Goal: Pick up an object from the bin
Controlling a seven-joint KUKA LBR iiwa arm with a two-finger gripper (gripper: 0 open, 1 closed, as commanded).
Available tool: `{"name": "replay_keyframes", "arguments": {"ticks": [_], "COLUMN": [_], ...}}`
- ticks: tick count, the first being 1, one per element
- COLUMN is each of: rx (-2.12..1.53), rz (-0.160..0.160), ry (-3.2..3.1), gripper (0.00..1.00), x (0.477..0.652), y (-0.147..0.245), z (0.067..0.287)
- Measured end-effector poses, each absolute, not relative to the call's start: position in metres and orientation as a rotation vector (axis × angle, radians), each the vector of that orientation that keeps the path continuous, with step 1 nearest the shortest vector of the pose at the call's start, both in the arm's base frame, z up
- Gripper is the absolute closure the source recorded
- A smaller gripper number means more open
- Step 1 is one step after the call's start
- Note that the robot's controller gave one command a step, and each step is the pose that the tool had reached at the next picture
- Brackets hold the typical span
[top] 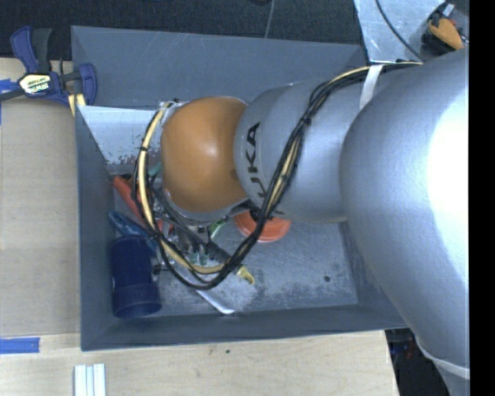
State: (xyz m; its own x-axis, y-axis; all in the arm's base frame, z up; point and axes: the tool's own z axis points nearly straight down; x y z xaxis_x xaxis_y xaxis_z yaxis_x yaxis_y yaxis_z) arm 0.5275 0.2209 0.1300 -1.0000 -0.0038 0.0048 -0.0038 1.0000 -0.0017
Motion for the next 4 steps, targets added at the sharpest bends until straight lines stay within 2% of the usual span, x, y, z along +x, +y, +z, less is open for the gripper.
{"name": "replay_keyframes", "arguments": {"ticks": [1, 2, 3, 4], "rx": [-0.002, -0.667, -0.335, -0.579], "rz": [-0.002, -0.028, -0.011, -0.039], "ry": [-3.144, -3.096, -3.140, -3.126], "gripper": [0.00, 0.00, 0.00, 0.00], "x": [0.529, 0.496, 0.500, 0.488], "y": [0.220, 0.168, 0.162, 0.133], "z": [0.135, 0.075, 0.072, 0.073]}}
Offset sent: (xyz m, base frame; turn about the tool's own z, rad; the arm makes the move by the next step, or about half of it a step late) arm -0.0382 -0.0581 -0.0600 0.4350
